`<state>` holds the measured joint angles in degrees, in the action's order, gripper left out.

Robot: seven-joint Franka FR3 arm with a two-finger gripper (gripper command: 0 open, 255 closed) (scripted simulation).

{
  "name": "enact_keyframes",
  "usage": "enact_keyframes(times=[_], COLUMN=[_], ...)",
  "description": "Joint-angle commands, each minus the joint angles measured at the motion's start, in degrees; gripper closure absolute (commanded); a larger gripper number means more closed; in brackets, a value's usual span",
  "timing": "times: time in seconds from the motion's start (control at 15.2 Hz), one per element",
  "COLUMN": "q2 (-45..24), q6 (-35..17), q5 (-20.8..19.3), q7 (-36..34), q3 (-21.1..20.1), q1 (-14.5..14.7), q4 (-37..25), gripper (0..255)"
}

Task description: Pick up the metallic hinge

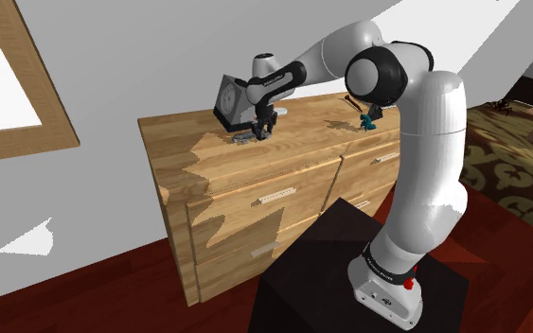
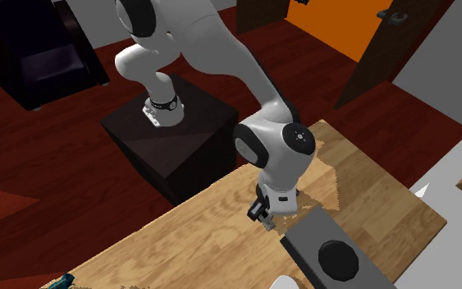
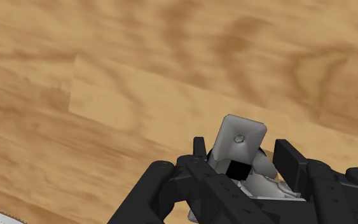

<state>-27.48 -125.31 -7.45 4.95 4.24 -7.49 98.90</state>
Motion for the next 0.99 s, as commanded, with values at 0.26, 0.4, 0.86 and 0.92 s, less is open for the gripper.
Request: enact_keyframes(times=[0.26,0.4,0.86,0.92], q2=[2.1,2.7,4.8,4.8], q6=[3.4,4.7,9.1,9.2], q5=[0.1,0.2,0.3,0.3], q7=[0.4,0.5,1.1,1.1], q3=[0.0,0.0,-0.1,-0.1], q1=[0.1,0.1,0.2,0.2], q4=[-1.4,-2.0,-4.4,-4.5], gripper=[255,255,255,255])
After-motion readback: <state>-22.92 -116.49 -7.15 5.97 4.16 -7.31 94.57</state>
